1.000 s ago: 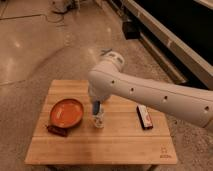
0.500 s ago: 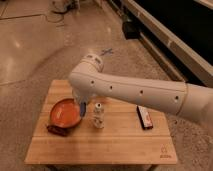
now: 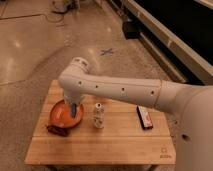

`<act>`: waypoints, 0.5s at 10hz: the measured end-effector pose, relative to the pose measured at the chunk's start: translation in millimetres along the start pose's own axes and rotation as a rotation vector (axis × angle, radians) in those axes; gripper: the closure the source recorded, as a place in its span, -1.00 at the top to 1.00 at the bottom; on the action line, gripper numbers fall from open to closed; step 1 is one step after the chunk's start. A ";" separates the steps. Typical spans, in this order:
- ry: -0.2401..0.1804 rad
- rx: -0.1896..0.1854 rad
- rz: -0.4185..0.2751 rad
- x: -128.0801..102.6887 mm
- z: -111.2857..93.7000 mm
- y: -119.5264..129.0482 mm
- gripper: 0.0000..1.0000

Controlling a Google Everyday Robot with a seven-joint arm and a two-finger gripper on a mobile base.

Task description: Place the white sponge in the ceramic bowl

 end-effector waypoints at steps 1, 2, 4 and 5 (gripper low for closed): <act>-0.012 0.002 -0.002 3.2 13.8 -5.4 -1.00; -0.027 0.002 -0.002 5.8 30.3 -11.6 -0.94; -0.049 -0.003 0.000 8.9 54.9 -20.7 -0.60; -0.063 -0.009 -0.002 9.8 71.0 -26.9 -0.36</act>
